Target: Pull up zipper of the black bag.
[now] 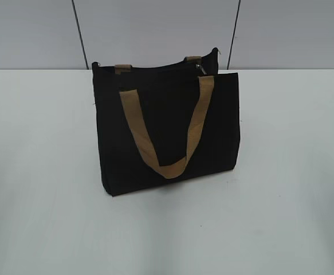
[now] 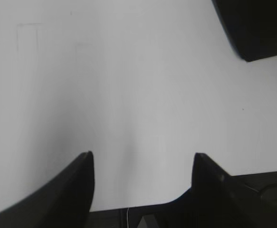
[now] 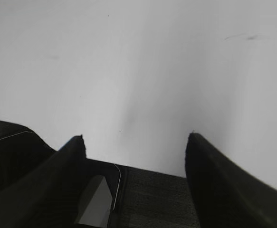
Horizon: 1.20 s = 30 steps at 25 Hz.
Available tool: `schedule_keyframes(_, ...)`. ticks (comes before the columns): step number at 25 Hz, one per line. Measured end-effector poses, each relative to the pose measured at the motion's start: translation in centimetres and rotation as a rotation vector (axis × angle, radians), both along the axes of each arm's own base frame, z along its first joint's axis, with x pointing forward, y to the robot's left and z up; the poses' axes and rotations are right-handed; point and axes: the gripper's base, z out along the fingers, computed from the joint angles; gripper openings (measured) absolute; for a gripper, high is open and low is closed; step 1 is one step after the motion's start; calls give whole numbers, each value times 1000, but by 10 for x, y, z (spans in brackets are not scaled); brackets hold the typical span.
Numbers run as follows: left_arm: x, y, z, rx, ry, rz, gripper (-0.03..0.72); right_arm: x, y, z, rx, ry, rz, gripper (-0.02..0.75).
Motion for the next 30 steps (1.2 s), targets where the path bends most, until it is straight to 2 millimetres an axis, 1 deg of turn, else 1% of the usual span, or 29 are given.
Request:
schedule_keyframes(2, -11, 2, -5, -12, -17, 10, 481, -9, 0, -2, 0, -25, 0, 507)
schedule_keyframes(6, -33, 5, 0, -34, -102, 16, 475, -22, 0, 5, 4, -119, 0, 507)
schedule_keyframes(9, -51, 7, -1, -47, -158, 14, 463, -29, 0, 10, 6, -172, -1, 507)
schedule_keyframes(14, -82, 12, 6, -79, -342, 13, 447, -43, 0, 16, 16, -253, -14, 507)
schedule_keyframes(18, -103, 15, 8, -100, -467, 11, 433, -57, 0, 17, 27, -288, -21, 507)
schedule_keyframes(22, -115, 17, 7, -119, -537, 17, 420, -74, 1, 12, 27, -315, -15, 507)
schedule_keyframes(30, -116, 17, 7, -122, -540, 18, 414, -105, 1, 14, 31, -513, -12, 507)
